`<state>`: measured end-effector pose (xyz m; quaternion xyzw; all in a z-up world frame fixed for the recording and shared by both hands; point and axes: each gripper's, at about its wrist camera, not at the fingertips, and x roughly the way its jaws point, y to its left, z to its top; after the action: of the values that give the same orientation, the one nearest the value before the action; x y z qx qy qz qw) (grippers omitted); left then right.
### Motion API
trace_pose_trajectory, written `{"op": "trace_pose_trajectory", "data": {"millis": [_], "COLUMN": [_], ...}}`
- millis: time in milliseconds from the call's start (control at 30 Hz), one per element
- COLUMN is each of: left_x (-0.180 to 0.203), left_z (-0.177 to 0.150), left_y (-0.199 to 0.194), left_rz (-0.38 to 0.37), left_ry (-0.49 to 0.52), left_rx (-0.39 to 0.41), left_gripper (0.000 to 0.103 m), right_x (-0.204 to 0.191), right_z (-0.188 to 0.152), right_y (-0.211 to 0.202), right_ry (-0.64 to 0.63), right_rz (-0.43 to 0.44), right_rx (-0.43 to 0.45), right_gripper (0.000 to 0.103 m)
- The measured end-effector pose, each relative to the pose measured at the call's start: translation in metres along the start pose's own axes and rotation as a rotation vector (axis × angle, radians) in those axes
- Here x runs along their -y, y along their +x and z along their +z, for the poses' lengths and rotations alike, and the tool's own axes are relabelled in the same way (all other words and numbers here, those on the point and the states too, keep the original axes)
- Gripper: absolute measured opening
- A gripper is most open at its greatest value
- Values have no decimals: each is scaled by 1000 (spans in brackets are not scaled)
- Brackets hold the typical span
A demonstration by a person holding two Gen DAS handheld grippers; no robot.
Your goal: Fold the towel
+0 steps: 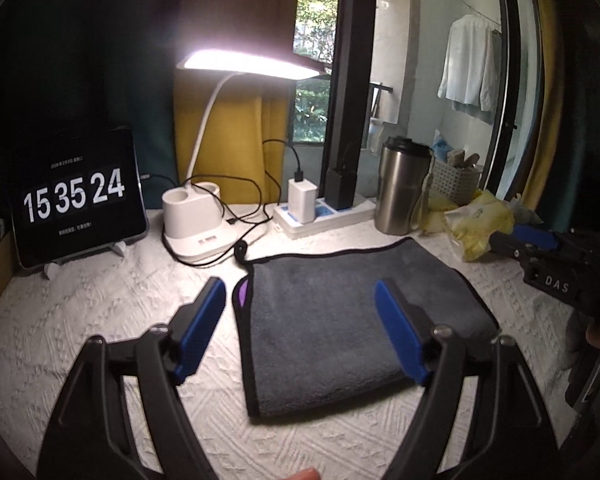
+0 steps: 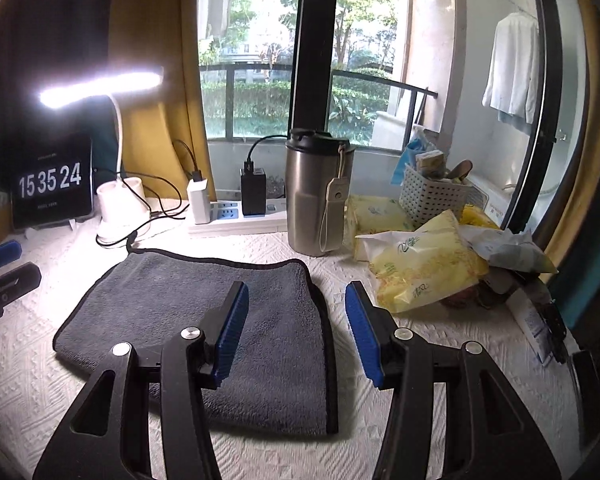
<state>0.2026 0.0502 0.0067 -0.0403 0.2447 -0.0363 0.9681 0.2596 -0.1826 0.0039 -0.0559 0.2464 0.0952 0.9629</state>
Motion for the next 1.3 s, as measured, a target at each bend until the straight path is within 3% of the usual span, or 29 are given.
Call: {"op": "trace_pose_trajectory", "data": {"millis": [467,733,933,1167,1300], "left_x": [26,31,39,41,42], "left_z": [-15,-38,-56,-69,-78], "left_y": [-55,-75,-86,-108,-107], "left_rz": [-56,-83,-82,-53,-71], "left_ry": [18,-26,-10,17,17], "left_rx": [64,97,108,193,158], "left_gripper": [78,78,79,84,87], "right_x": [-10,-20,-27,-26,-26], "right_z": [-14,-24,-33,-48,-54], "right_y": [-54,-79,-92,-113,-120], "right_ry": [-2,-25,-43,-43,-29], "right_rz": [16,21,34,36,68], "right_rx": [68,100,115,159,155], "right_gripper": [53,53,53,54,54]}}
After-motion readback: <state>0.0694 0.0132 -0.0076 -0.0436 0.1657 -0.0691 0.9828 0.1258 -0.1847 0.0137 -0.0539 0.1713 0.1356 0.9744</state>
